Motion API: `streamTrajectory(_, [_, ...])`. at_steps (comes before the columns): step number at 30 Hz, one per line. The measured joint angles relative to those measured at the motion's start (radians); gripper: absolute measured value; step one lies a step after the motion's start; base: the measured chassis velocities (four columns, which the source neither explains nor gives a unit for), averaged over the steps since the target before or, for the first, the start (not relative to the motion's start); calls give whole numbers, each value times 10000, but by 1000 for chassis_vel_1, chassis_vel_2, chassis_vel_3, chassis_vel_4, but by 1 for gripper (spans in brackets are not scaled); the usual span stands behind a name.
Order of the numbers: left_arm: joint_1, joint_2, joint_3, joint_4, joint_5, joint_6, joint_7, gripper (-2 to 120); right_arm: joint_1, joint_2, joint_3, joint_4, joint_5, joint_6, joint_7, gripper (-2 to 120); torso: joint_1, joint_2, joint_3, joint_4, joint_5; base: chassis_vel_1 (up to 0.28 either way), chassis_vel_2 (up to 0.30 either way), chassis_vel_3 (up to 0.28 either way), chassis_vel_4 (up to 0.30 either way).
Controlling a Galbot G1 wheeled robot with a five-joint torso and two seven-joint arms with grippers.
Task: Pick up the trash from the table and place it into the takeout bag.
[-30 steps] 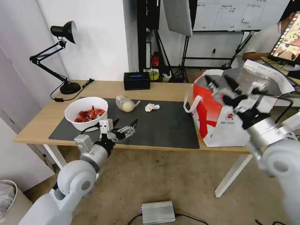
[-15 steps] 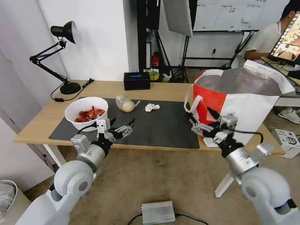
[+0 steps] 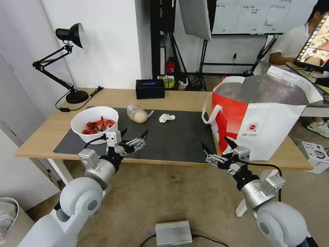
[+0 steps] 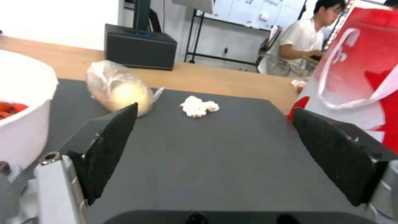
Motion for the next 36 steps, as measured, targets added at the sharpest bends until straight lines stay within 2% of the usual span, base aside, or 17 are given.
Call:
streamTrajectory(25, [411,122,-458,-133,497,466,56,100,-164,124,-449,157,-449,-587,227,100,0,-1,0,1,1,0,0,0,0])
streamTrajectory(36, [685,130,-865,-227,497,467,141,100,845,-125,-1001,101,162,-1115,283,100,0,-1,1,1,0,0,0,0,0])
